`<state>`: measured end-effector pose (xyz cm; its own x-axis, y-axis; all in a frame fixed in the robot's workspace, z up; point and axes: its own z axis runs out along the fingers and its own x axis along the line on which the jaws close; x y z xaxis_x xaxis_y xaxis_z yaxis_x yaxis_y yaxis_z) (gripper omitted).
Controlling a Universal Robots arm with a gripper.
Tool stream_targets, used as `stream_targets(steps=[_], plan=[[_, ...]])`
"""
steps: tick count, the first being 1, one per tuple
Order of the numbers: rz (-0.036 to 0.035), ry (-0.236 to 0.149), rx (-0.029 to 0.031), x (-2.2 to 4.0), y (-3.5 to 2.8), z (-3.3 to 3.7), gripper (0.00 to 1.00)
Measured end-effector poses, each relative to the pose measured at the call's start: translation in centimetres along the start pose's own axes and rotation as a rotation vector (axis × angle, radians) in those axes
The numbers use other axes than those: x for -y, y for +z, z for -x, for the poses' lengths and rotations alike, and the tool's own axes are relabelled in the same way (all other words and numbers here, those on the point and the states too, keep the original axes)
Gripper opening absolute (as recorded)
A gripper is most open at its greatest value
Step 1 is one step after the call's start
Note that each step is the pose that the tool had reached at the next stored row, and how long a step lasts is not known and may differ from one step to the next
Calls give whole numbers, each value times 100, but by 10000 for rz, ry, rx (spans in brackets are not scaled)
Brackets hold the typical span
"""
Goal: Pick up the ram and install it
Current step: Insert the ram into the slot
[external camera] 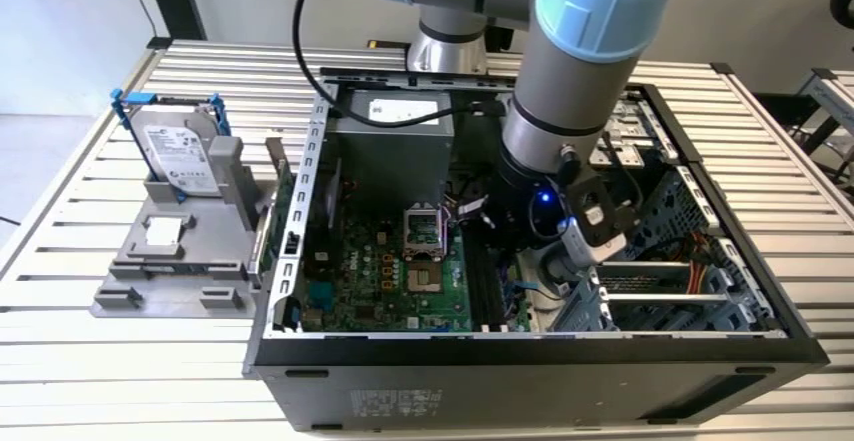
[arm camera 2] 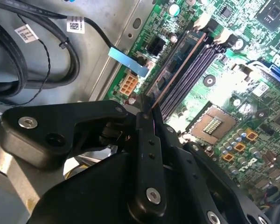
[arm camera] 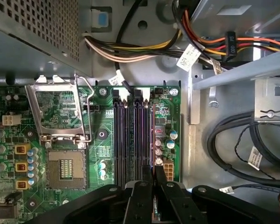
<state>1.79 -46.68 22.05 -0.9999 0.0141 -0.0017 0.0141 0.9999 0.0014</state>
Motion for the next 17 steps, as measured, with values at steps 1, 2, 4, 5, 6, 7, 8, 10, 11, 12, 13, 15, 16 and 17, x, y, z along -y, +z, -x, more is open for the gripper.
stream_targets(steps=[1, 2, 4, 5, 6, 7, 8, 10, 11, 12, 13, 15, 16, 17], plan=[[1, -38, 0, 1, 0, -6, 0], [0, -73, 0, 5, 1, -7, 0], [1, -83, 1, 12, 1, -8, 0], [2, -84, 0, 12, 4, -9, 0], [3, -83, 0, 12, 11, -12, 0], [0, -84, -2, 13, 19, -13, 0], [-1, -84, -5, 13, 28, -14, 0], [-6, -84, -13, 13, 44, -15, 0], [-6, -84, -14, 12, 49, -15, 0], [-6, -83, -15, 11, 52, -14, 0], [-5, -83, -16, 7, 55, -14, 0], [-6, -78, -17, -6, 63, -15, 0], [-6, -76, -18, -10, 65, -15, 0], [-5, -76, -18, -11, 66, -15, 0]])
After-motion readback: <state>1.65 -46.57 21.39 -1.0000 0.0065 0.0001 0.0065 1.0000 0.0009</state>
